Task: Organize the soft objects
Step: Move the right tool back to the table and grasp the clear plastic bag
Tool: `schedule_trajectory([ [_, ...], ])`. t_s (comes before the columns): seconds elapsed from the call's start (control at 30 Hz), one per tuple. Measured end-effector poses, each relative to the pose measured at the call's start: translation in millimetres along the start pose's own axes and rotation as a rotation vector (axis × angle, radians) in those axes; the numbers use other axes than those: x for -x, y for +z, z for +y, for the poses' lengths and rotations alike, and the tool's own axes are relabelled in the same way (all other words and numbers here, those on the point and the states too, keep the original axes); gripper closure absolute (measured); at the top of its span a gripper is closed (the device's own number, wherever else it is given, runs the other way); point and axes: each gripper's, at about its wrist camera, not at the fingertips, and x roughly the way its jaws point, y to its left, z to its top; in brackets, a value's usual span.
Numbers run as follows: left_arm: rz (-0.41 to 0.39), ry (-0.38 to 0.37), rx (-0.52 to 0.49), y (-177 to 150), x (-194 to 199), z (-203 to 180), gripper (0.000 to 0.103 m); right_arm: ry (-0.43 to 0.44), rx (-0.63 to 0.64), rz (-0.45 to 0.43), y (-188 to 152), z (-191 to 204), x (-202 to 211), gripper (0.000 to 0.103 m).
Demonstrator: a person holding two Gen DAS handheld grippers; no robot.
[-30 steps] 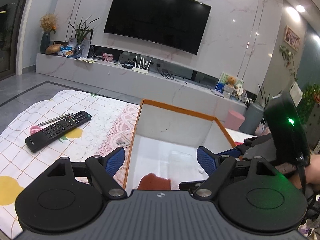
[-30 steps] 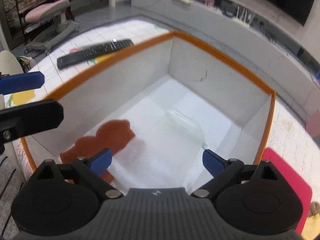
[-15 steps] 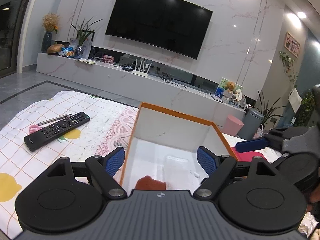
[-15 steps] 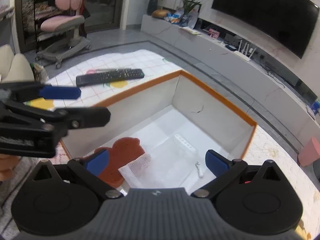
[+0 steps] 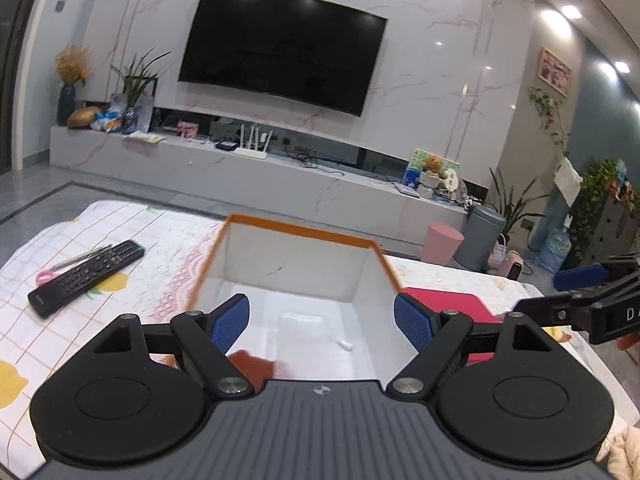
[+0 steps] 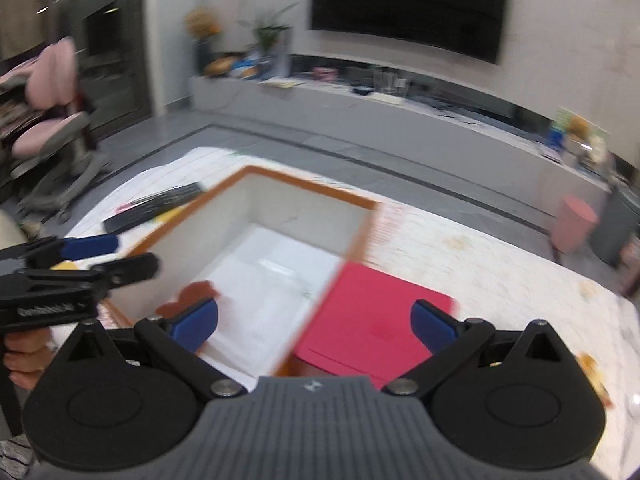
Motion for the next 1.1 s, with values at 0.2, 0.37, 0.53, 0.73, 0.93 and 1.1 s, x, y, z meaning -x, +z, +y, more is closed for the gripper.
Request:
schedule_trajectory([
  [0.2, 0.031, -0.091, -0.052, -9.2, -1.8, -44.6, 0.006, -0.149, -0.019, -0.016, -39.2, -38.7, 33.0, 0.002],
  [0.37, 0.087, -0.13, -0.158, -42.2, -7.9, -83.1, 0.006, -0.197, -0.169, -0.043, -78.7, -87.0, 43.0, 0.002],
  [0.53, 0.203, -0.283, -0.206, -79.9, -23.8, -103.8, 0.006, -0.283, -0.358, 0.066, -116.6, -141.1, 33.5, 0.002],
  [0.73, 0.256, -0.373, -0.347, -113.0, -39.4, -148.0, 0.006, -0.362, -0.485, 0.175, -155.2, -186.4, 22.8, 0.003],
  [0.93, 0.267, -0.401, -0.418, -140.3, -40.4, -165.8, 0.006, -0.238, -0.4, 0.32, -164.4, -169.2, 12.3, 0.003],
  [1.1, 0.304, -0.375, -0.405, -149.5, -41.1, -153.8, 0.006, -0.304, -0.391, 0.418, -177.3, -163.5, -4.0, 0.003],
])
